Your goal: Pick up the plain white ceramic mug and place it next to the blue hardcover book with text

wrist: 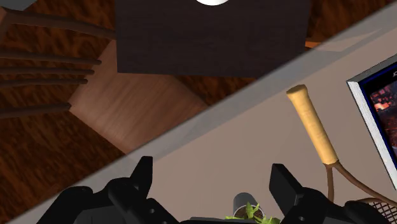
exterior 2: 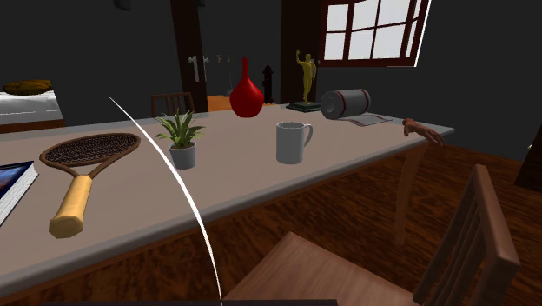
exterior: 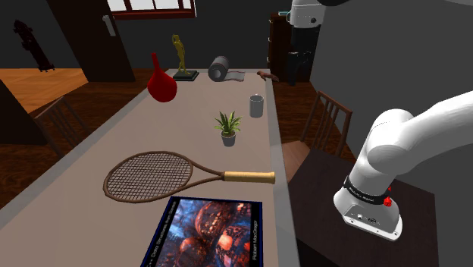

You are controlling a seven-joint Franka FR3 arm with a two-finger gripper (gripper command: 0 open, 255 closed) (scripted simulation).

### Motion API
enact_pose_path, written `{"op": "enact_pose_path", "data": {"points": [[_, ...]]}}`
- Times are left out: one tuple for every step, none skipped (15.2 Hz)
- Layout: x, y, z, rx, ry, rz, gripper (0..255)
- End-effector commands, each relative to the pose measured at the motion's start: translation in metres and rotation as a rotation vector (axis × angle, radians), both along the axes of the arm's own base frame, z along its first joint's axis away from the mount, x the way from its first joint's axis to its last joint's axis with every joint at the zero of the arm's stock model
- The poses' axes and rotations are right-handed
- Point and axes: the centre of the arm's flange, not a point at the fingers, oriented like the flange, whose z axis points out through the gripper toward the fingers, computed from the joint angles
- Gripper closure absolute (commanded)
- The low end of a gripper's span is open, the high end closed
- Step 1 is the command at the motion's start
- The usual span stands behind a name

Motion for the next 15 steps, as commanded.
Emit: {"op": "enact_pose_path", "data": {"points": [[0.0, 0.0, 0.0, 0.0, 0.0, 0.0, 0], [0.009, -0.005, -0.008, 0.0, -0.003, -0.002, 0], [0.018, -0.01, -0.015, 0.0, -0.006, -0.004, 0], [0.027, -0.015, -0.023, 0.0, -0.009, -0.006, 0], [0.036, -0.02, -0.03, 0.0, -0.013, -0.008, 0], [0.046, -0.025, -0.038, 0.0, -0.016, -0.01, 0], [0.055, -0.03, -0.045, 0.0, -0.019, -0.011, 0], [0.064, -0.035, -0.053, 0.0, -0.022, -0.013, 0], [0.073, -0.04, -0.06, 0.001, -0.025, -0.015, 0], [0.082, -0.046, -0.068, 0.001, -0.028, -0.017, 0], [0.091, -0.051, -0.075, 0.001, -0.031, -0.019, 0], [0.101, -0.056, -0.082, 0.001, -0.034, -0.021, 0], [0.11, -0.061, -0.09, 0.001, -0.038, -0.023, 0], [0.119, -0.066, -0.097, 0.001, -0.041, -0.025, 0], [0.128, -0.071, -0.104, 0.001, -0.044, -0.027, 0]]}}
